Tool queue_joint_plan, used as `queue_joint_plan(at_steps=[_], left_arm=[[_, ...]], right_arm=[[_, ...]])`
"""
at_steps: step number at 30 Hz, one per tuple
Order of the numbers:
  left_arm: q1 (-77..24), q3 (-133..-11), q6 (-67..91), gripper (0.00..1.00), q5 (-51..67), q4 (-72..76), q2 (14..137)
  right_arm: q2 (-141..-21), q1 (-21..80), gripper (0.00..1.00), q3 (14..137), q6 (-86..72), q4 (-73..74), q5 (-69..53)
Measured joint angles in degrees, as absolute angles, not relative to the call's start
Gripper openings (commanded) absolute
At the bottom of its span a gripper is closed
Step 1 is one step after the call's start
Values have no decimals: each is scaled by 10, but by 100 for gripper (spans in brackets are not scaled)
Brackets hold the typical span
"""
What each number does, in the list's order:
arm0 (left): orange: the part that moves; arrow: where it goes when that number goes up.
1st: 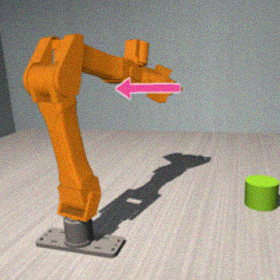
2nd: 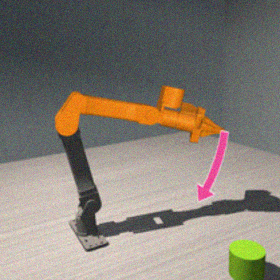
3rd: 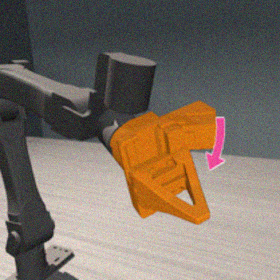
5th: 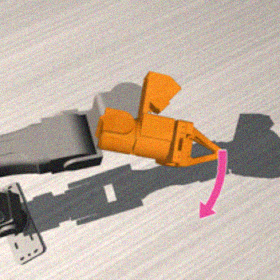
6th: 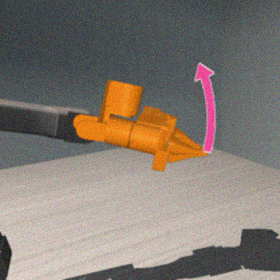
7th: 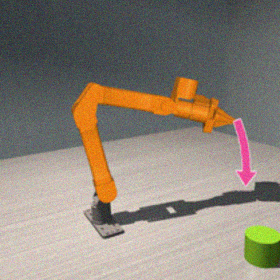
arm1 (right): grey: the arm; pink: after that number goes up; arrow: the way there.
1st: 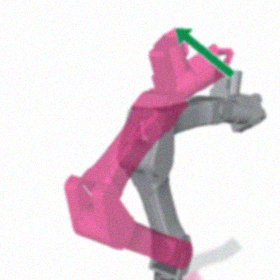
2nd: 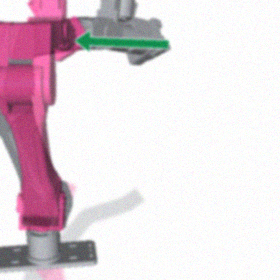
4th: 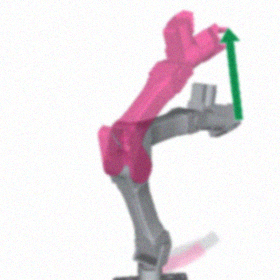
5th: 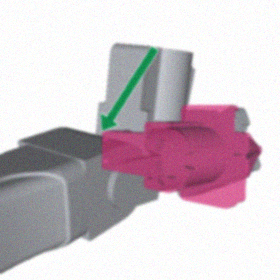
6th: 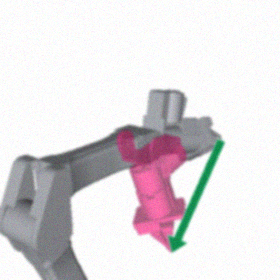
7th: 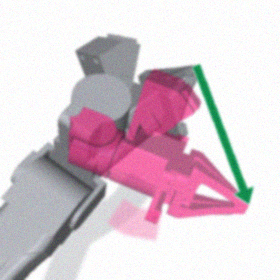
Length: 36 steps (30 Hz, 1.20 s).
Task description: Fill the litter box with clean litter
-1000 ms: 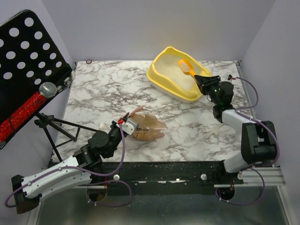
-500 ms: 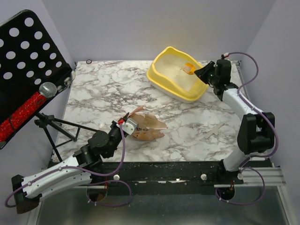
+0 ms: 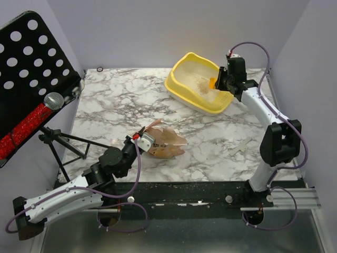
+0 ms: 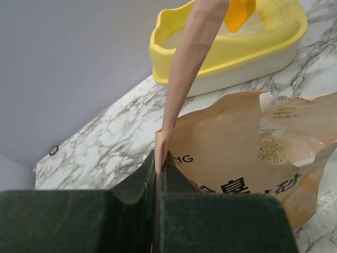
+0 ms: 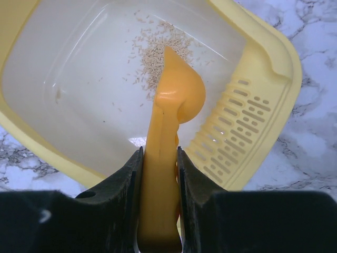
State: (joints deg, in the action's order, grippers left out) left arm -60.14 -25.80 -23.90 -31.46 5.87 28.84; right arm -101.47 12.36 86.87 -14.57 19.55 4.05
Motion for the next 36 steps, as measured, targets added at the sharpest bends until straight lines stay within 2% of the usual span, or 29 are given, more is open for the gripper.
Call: queue_joint_plan(at_steps=[7, 12, 22, 30, 36], left_arm=[[-601, -262, -239, 0, -315, 54, 293], [-601, -264, -239, 0, -314, 50, 291], [-601, -264, -239, 0, -314, 45, 287], [-601, -264, -239, 0, -314, 44, 287], [-601, -264, -239, 0, -314, 45, 287]], right_arm=[[-998, 183, 0, 879, -62, 219, 119], [-967, 190, 0, 808, -58, 170, 113], [-932, 157, 0, 660, -126, 9, 16], [-937, 99, 0, 659, -198, -52, -102], [-989, 70, 0, 665, -240, -59, -219]])
